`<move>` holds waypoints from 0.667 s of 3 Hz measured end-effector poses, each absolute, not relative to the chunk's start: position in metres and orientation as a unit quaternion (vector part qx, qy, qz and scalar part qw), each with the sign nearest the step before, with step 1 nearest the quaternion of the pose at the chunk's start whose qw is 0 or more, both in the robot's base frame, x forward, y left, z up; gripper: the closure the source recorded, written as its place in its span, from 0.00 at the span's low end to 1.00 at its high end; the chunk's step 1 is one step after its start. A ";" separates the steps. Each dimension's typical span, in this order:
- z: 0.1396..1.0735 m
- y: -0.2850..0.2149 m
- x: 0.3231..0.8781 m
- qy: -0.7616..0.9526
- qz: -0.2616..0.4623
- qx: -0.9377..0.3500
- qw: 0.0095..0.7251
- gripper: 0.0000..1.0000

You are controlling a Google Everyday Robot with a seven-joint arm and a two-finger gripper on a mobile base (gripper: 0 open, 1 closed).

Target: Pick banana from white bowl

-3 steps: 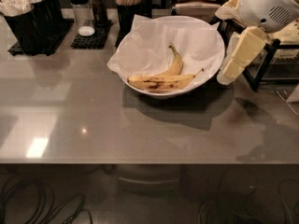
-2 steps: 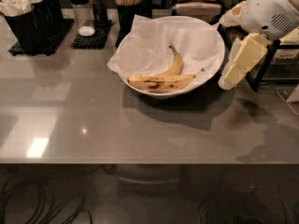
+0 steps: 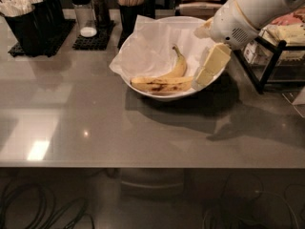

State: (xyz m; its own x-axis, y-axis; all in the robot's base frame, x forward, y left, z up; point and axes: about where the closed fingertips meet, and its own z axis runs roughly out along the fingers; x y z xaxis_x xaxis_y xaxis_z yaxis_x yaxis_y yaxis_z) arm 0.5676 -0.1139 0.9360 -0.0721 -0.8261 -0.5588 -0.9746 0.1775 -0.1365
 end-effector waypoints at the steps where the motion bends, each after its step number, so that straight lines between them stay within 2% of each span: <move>1: 0.931 -0.080 0.586 0.689 0.143 -0.658 0.269 0.00; 2: 0.930 -0.080 0.585 0.691 0.144 -0.656 0.268 0.00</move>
Offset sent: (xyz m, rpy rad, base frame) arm 0.0126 0.0234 -0.0049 0.0009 -0.0095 0.0546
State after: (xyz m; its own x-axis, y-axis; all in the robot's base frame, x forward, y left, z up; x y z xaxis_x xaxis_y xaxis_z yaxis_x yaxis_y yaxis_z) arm 0.5846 -0.0800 0.9303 0.0037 -0.8287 -0.5597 -0.9833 0.0989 -0.1530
